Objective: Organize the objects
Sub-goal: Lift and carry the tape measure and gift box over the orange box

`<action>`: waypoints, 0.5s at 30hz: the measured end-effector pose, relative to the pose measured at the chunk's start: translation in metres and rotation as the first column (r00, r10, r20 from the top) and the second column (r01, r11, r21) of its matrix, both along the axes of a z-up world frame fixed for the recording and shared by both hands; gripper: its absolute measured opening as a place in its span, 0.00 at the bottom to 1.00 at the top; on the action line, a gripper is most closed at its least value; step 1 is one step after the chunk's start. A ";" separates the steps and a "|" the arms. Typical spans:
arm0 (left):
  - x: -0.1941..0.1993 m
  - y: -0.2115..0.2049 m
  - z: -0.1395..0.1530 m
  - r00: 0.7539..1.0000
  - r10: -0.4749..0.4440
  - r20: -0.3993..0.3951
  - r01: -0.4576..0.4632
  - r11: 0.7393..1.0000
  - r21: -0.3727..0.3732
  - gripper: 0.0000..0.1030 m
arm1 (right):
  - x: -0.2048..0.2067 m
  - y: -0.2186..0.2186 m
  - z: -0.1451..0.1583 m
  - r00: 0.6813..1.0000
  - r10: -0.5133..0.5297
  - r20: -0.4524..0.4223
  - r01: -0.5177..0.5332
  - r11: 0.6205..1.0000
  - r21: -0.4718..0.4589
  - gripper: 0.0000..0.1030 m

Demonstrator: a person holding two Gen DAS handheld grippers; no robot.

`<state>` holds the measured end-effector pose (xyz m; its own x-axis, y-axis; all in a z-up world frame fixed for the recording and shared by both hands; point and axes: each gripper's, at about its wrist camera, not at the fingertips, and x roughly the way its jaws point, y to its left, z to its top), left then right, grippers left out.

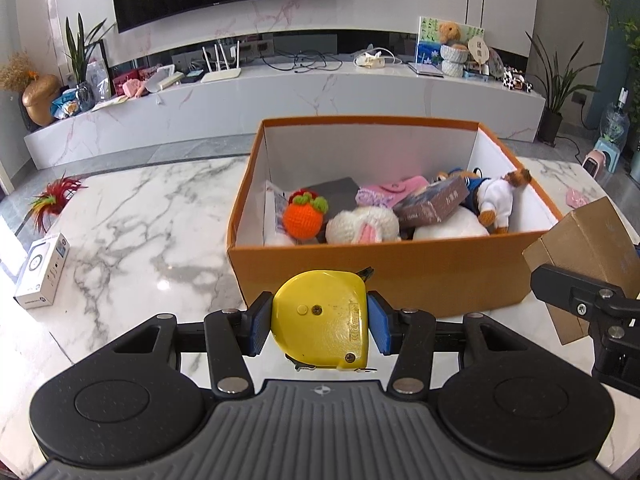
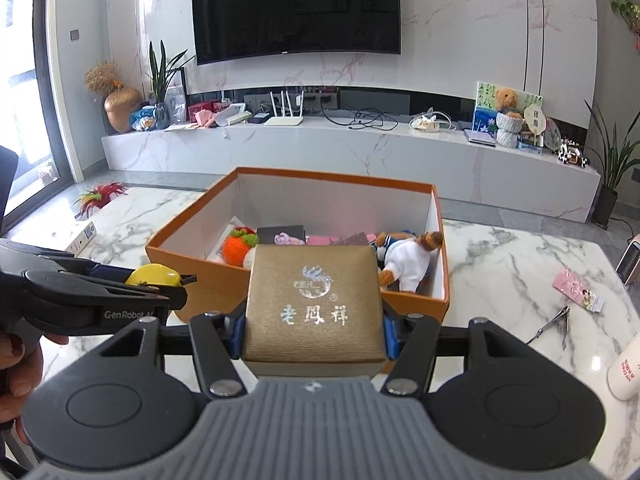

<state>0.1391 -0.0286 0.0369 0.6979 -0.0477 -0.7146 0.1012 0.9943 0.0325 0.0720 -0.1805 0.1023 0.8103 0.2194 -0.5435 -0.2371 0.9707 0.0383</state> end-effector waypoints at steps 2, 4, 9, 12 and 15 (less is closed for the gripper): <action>0.001 -0.001 0.001 1.000 0.004 0.009 -0.004 1.000 -0.004 0.56 | 0.002 -0.001 0.002 1.000 -0.003 0.006 0.003 1.000 0.005 0.59; 0.003 -0.001 0.003 1.000 0.009 0.016 -0.008 1.000 -0.011 0.56 | 0.003 -0.002 0.004 1.000 -0.007 0.012 0.007 1.000 0.012 0.59; 0.008 -0.001 0.011 0.999 0.020 0.039 -0.019 0.999 -0.031 0.56 | 0.009 -0.005 0.011 0.999 -0.024 0.033 0.024 0.999 0.027 0.59; 0.015 0.000 0.021 0.997 0.032 0.067 -0.029 0.999 -0.045 0.56 | 0.014 -0.010 0.015 0.998 -0.051 0.048 0.048 0.998 0.050 0.59; 0.030 0.000 0.029 0.995 0.036 0.093 -0.030 0.997 -0.067 0.56 | 0.027 -0.017 0.017 0.994 -0.086 0.062 0.081 0.993 0.084 0.59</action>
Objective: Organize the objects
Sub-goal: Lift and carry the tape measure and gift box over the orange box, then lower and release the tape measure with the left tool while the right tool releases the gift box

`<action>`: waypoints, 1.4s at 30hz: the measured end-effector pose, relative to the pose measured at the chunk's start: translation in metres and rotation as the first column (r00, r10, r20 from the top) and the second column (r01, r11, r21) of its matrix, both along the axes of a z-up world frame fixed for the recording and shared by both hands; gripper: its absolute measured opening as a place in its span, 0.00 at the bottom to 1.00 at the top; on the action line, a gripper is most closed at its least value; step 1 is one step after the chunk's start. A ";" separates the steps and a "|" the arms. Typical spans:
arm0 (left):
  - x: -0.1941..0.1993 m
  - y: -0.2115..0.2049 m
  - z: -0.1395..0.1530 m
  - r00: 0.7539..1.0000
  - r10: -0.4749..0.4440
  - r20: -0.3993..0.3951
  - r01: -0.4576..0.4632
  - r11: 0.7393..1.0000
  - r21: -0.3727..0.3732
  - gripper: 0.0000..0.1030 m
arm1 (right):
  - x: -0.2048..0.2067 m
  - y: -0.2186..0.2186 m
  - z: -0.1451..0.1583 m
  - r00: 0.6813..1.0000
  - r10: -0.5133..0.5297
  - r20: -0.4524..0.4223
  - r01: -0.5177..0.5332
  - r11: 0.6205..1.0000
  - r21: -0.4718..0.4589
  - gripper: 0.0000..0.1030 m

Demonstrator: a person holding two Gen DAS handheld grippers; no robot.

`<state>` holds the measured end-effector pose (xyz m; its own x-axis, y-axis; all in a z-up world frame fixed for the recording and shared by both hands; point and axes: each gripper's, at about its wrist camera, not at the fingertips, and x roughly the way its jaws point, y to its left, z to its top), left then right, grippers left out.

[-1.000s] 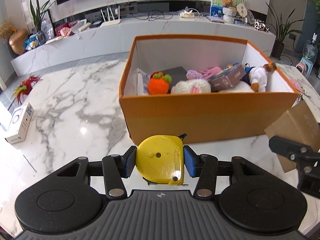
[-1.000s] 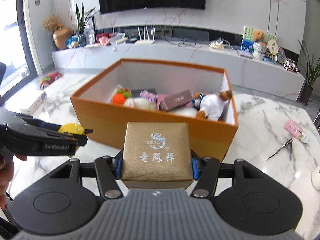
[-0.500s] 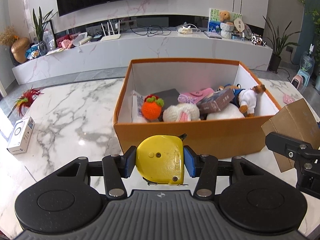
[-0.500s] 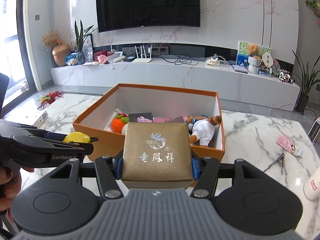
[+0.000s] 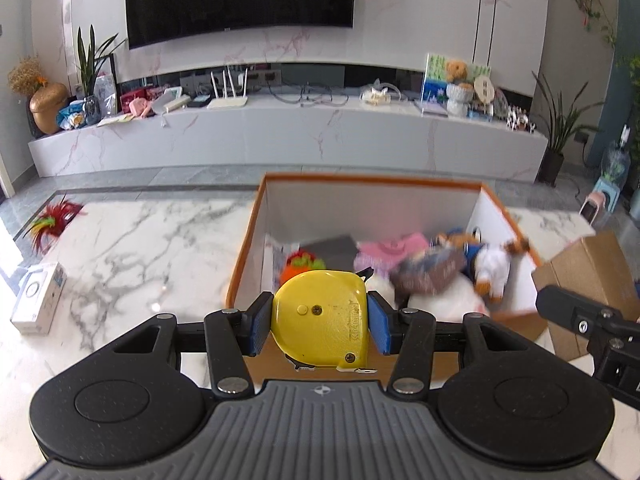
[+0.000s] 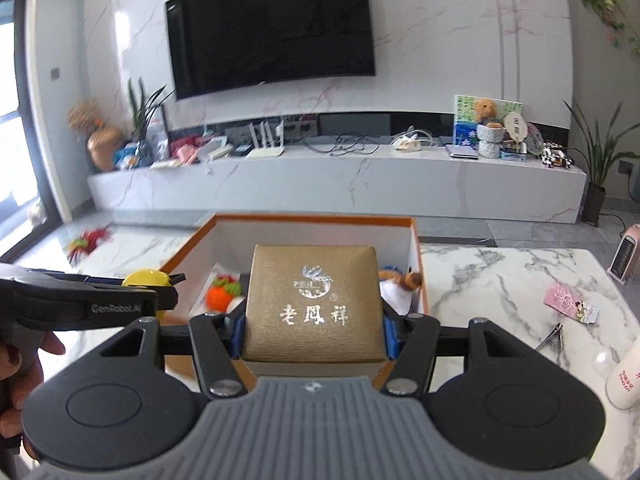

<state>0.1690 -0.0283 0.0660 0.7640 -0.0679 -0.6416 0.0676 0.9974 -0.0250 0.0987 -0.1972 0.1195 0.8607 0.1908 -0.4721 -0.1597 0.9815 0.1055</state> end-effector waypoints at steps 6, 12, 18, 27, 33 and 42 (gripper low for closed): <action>0.035 0.008 0.002 0.999 0.029 0.039 -0.026 0.997 -0.073 0.56 | 0.036 -0.005 0.000 0.999 -0.044 0.007 0.044 0.998 0.047 0.59; 0.063 0.008 -0.023 0.999 0.041 0.005 -0.041 0.994 -0.101 0.56 | 0.070 -0.002 -0.013 0.999 -0.049 -0.013 0.050 0.994 0.092 0.59; 0.084 0.003 -0.033 0.999 0.046 -0.013 -0.047 0.994 -0.100 0.56 | 0.100 0.002 -0.025 0.999 -0.039 -0.035 0.042 0.993 0.113 0.59; 0.108 -0.001 -0.054 0.995 0.064 -0.075 -0.072 0.993 -0.097 0.56 | 0.130 0.003 -0.046 0.996 -0.050 -0.073 0.057 0.992 0.111 0.59; 0.114 -0.005 -0.061 0.991 0.078 -0.107 -0.088 0.992 -0.088 0.56 | 0.139 0.004 -0.054 0.990 -0.063 -0.123 0.074 0.994 0.081 0.59; 0.116 -0.008 -0.064 0.988 0.087 -0.130 -0.097 0.993 -0.071 0.56 | 0.135 0.012 -0.061 0.987 -0.046 -0.152 0.053 0.998 0.041 0.59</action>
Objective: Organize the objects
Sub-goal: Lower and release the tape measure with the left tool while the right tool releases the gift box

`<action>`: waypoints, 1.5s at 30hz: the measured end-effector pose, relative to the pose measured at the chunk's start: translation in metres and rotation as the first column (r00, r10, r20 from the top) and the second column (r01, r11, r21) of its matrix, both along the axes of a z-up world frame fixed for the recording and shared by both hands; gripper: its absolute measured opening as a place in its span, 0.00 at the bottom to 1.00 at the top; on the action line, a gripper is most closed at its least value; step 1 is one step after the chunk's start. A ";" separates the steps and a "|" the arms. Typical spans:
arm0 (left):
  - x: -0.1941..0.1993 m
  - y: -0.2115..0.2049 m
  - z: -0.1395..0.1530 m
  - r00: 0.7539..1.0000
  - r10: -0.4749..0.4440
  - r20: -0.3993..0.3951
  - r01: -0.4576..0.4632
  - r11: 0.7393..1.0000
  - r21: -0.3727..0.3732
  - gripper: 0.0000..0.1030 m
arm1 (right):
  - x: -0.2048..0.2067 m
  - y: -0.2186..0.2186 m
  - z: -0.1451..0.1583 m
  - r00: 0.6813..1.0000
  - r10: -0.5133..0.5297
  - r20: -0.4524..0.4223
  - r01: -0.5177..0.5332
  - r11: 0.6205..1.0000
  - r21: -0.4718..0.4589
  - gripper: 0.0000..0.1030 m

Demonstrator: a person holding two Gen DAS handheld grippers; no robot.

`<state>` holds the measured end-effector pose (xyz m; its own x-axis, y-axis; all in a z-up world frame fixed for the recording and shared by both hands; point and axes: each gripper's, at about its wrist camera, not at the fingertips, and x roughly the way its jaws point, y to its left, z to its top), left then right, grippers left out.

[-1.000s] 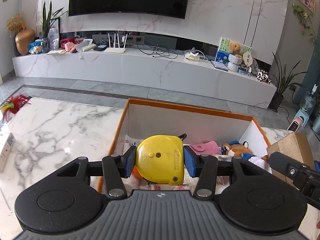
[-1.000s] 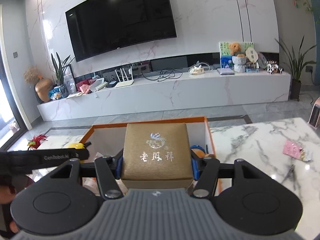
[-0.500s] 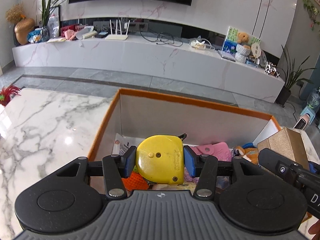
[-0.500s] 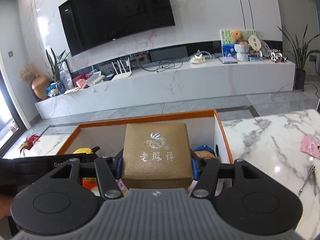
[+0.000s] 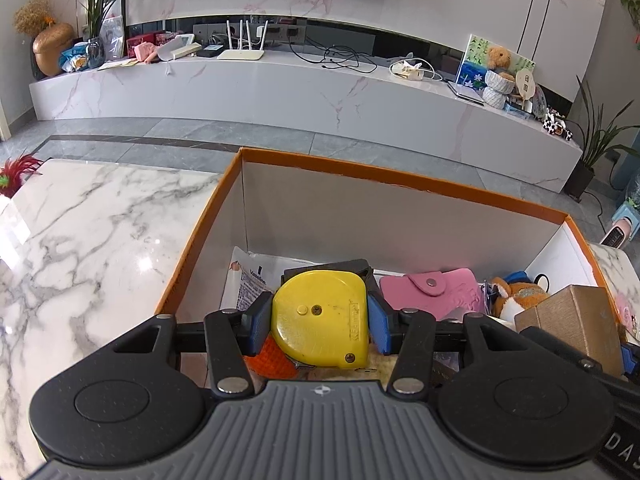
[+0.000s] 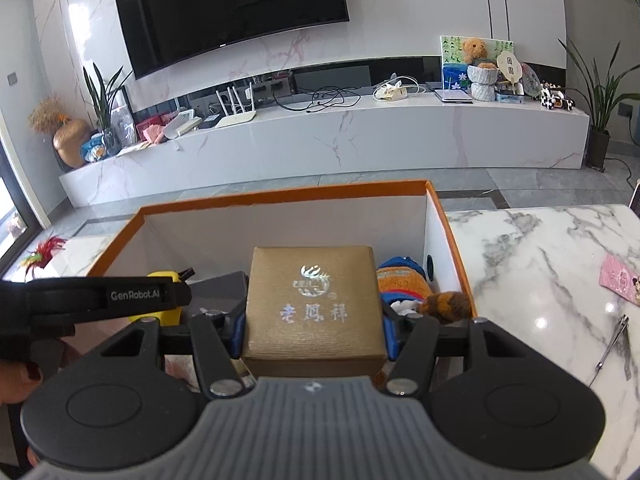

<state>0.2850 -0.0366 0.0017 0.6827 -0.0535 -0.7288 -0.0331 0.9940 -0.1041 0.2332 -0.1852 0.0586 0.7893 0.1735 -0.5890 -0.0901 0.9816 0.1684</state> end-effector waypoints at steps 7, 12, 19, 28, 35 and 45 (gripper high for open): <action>0.000 -0.004 0.000 1.000 -0.006 -0.001 0.006 1.000 0.023 0.56 | -0.002 -0.003 0.003 1.000 0.007 -0.027 -0.008 1.000 -0.019 0.59; 0.001 -0.005 -0.001 1.000 -0.004 0.000 0.004 0.999 0.032 0.56 | -0.004 -0.001 -0.001 0.997 0.025 -0.070 -0.028 0.999 -0.041 0.59; 0.000 -0.007 -0.002 1.000 -0.004 0.005 0.004 0.999 0.043 0.56 | -0.003 0.004 -0.007 0.996 0.036 -0.078 -0.041 0.997 -0.063 0.59; 0.000 -0.007 -0.003 1.000 -0.007 0.004 0.006 0.999 0.051 0.56 | -0.004 0.006 -0.009 0.995 0.044 -0.093 -0.052 0.995 -0.083 0.59; -0.001 -0.010 -0.005 1.000 -0.012 0.002 0.012 0.997 0.079 0.56 | -0.004 0.012 -0.011 0.995 0.042 -0.092 -0.054 0.989 -0.140 0.59; -0.004 -0.014 -0.005 1.000 -0.019 -0.013 0.021 0.995 0.102 0.56 | -0.003 0.011 -0.013 0.995 0.039 -0.092 -0.053 0.987 -0.152 0.59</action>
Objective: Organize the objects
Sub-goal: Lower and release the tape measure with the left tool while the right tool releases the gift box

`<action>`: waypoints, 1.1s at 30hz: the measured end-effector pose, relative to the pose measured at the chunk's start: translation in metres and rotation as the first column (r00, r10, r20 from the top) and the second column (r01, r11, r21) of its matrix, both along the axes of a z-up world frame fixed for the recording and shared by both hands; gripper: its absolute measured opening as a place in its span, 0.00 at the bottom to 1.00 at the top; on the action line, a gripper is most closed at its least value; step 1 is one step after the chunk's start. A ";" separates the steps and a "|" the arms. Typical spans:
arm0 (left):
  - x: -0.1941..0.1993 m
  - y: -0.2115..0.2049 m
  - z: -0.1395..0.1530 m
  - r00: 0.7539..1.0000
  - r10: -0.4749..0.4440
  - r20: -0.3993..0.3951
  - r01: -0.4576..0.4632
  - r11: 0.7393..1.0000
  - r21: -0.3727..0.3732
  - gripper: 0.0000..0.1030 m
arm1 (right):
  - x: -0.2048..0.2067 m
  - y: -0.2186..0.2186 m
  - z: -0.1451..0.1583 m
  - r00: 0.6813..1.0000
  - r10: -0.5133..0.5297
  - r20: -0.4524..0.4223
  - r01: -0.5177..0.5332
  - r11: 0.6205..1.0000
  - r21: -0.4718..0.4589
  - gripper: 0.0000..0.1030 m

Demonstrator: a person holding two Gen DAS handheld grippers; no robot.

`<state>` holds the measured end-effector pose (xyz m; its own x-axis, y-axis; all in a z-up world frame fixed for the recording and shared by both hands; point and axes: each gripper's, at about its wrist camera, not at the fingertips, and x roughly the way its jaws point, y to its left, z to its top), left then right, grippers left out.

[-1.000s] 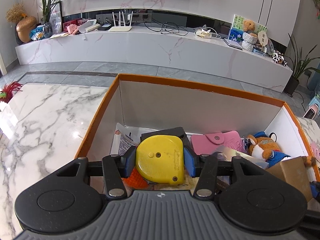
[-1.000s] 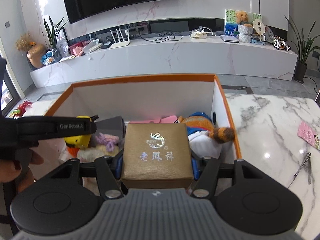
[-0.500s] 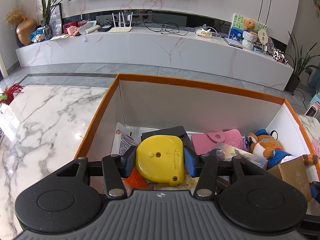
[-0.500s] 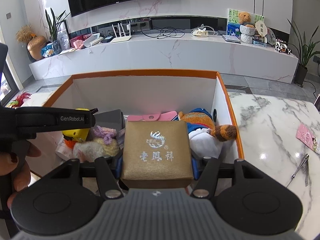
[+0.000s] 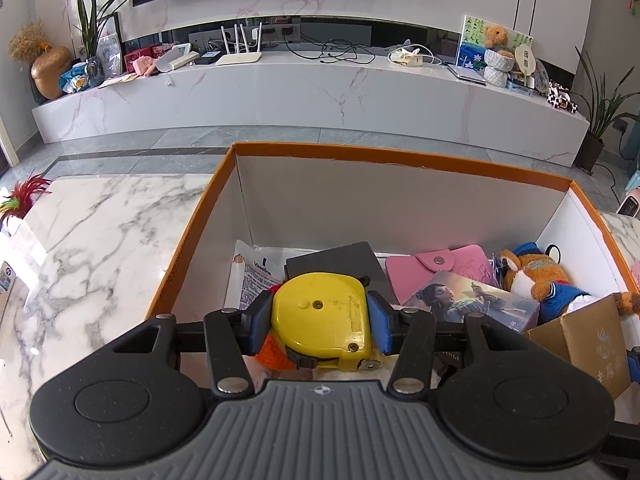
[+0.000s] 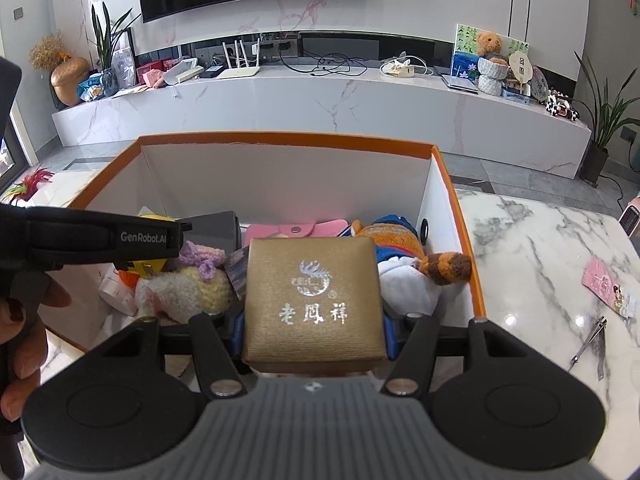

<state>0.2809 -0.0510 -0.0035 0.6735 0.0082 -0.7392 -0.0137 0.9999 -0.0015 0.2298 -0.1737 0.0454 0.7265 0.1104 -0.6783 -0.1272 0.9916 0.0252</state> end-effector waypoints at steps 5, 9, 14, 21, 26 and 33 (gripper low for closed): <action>0.000 -0.001 0.000 1.000 0.001 -0.010 -0.001 1.000 0.010 0.59 | -0.001 0.001 0.000 1.000 0.000 0.001 0.000 1.000 -0.004 0.59; 0.001 0.000 -0.001 1.000 0.004 -0.017 -0.003 1.000 0.012 0.66 | -0.001 0.001 0.000 1.000 0.000 0.004 0.000 1.000 -0.002 0.59; 0.000 0.000 -0.001 1.000 0.006 -0.016 -0.006 1.000 0.017 0.72 | -0.001 0.002 0.000 1.000 0.002 0.005 -0.002 1.000 0.002 0.62; -0.003 0.001 0.001 1.000 0.008 -0.017 -0.007 1.000 0.020 0.73 | -0.004 0.008 0.000 1.000 0.018 0.007 -0.018 1.000 -0.005 0.71; -0.004 0.002 0.002 1.000 0.006 -0.014 -0.006 1.000 0.018 0.73 | -0.006 0.008 0.001 1.000 0.018 0.013 -0.018 1.000 0.003 0.76; -0.011 0.003 0.009 1.000 0.010 -0.002 -0.010 1.000 0.016 0.73 | -0.014 0.008 0.010 0.999 0.002 0.054 -0.001 1.000 -0.008 0.87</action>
